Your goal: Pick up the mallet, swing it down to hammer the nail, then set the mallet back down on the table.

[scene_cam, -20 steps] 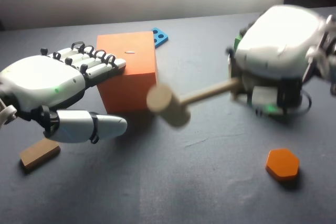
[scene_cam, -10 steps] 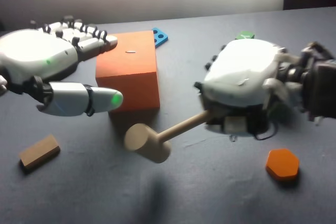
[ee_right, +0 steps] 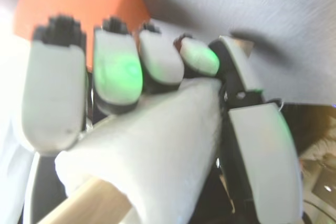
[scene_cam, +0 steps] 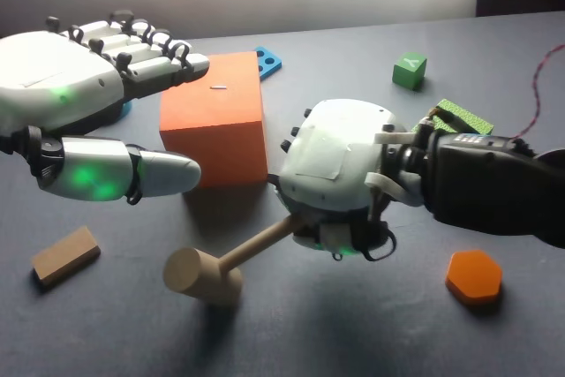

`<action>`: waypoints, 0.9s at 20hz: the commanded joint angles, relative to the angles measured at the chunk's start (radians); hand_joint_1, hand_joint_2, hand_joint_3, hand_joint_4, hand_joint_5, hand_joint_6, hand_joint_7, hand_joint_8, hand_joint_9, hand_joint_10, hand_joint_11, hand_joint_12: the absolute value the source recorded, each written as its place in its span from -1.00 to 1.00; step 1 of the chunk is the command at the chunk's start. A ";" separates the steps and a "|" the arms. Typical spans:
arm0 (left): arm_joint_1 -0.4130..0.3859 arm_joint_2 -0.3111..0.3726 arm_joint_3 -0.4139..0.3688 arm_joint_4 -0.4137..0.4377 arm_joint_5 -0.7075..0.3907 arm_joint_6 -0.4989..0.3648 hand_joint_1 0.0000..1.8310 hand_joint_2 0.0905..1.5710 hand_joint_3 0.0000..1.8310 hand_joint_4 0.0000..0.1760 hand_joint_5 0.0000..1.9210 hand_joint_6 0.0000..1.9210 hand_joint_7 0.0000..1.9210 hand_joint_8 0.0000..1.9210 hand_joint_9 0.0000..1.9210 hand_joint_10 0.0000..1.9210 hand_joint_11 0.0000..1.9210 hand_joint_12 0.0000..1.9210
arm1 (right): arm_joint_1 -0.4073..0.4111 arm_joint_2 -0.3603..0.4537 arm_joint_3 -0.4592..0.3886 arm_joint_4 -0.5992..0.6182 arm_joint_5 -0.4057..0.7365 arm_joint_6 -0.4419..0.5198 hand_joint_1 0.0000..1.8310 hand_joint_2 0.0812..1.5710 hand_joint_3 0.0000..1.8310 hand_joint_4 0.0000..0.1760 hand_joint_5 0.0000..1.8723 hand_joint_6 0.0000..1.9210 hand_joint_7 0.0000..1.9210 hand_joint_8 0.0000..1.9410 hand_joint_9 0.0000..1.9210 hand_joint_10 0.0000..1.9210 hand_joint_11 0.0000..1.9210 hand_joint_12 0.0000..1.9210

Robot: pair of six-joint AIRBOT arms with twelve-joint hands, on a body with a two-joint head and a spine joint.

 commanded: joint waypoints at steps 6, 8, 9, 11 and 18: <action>0.023 0.012 -0.030 -0.003 -0.146 -0.001 -1.00 0.48 -1.00 -1.00 -0.94 -1.00 -0.94 -1.00 -0.95 -1.00 -1.00 -0.89 | -0.014 -0.045 0.055 -0.027 0.080 -0.020 -0.42 0.90 -1.00 1.00 0.35 1.00 0.60 1.00 0.66 1.00 0.71 1.00; 0.035 0.012 -0.035 -0.004 -0.166 -0.001 -1.00 0.49 -1.00 -1.00 -0.91 -0.99 -0.91 -0.99 -0.92 -0.99 -1.00 -0.81 | -0.019 -0.049 0.062 -0.033 0.087 -0.020 -0.42 0.90 -1.00 1.00 0.34 1.00 0.58 1.00 0.64 1.00 0.69 1.00; 0.041 0.012 -0.037 -0.004 -0.175 -0.001 -1.00 0.49 -1.00 -1.00 -0.92 -1.00 -0.92 -1.00 -0.93 -1.00 -1.00 -0.84 | -0.020 -0.051 0.063 -0.045 0.087 -0.020 -0.43 0.90 -1.00 1.00 0.34 1.00 0.58 1.00 0.65 1.00 0.69 1.00; 0.056 0.012 -0.041 -0.010 -0.192 -0.001 -1.00 0.49 -1.00 -1.00 -0.92 -1.00 -0.92 -1.00 -0.93 -1.00 -1.00 -0.85 | -0.021 -0.053 0.065 -0.054 0.091 -0.020 -0.43 0.90 -1.00 1.00 0.33 1.00 0.57 1.00 0.64 1.00 0.69 1.00; 0.068 0.012 -0.048 -0.014 -0.202 0.003 -1.00 0.49 -1.00 -1.00 -0.93 -1.00 -0.92 -1.00 -0.94 -1.00 -1.00 -0.87 | -0.030 -0.042 0.065 -0.054 0.091 -0.021 -0.66 0.81 -1.00 -1.00 -0.09 1.00 0.07 1.00 0.12 1.00 0.18 1.00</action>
